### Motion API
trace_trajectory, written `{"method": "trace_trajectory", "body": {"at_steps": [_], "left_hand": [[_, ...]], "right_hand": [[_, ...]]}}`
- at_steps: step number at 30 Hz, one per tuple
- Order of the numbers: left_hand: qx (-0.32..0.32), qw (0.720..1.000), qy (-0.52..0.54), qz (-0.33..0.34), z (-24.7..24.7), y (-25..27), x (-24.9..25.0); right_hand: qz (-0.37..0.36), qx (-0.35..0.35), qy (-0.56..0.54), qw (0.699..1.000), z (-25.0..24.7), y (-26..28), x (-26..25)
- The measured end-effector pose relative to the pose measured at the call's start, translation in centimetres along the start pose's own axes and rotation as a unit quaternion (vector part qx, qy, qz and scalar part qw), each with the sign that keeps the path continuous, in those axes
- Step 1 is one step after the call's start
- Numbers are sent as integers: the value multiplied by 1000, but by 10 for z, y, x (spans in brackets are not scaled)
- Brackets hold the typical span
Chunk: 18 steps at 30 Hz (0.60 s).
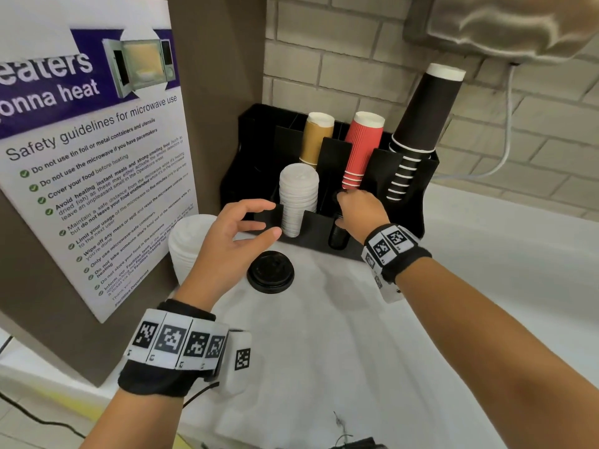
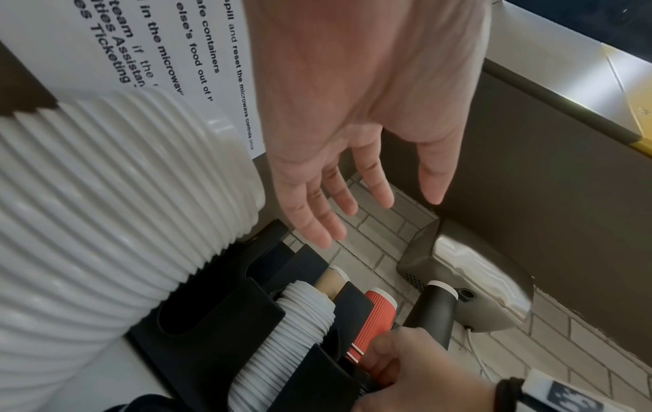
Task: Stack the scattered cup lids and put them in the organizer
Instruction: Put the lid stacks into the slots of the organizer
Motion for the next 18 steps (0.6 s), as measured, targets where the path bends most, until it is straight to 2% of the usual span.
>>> {"method": "trace_trajectory", "body": {"at_steps": [4,7,9,10,11,12,14,16,17,18], "left_hand": [[1,1000,-4,-2,-2,0,-1],[5,1000,0,-6,-5,1,-2],[8,1000,5,-5,-8,1,-2],[9,1000,7,-4,-8,1,-1],[10,1000,9,-3,-9,0,0],[11,1000,10,-2,-9,-1,0],[10,1000,16,-1,-8,-2,2],[6,1000,24,1,-6,-2,3],[5,1000,26,1,-4,-1,3],[5,1000,25,1,-3,0,4]], "right_hand": [[-4,-10,28,1000,5,6,-7],[10,-11,-17,1000,-5,8,-5],[-18,66,-71,995,-23,14,-13],[-55,106,-100,988,-32,18,-25],[-106,115,-129,979,-37,23,-43],[-162,88,-166,969,-35,27,-63],[-224,-72,-217,947,-11,30,-102],[-190,-252,-176,932,26,30,-124],[-166,-300,-138,929,41,29,-128],[-153,-320,-108,929,50,28,-132]]}}
Point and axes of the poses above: each hand's wrist, its own y-axis away from the middle knuckle, its own z-axis out of the palm, x = y × z, the point moved 6 cm from there along -y, towards the middle knuckle, and after that the axes turned 6 degrees about -x, right-handed, at the moved point
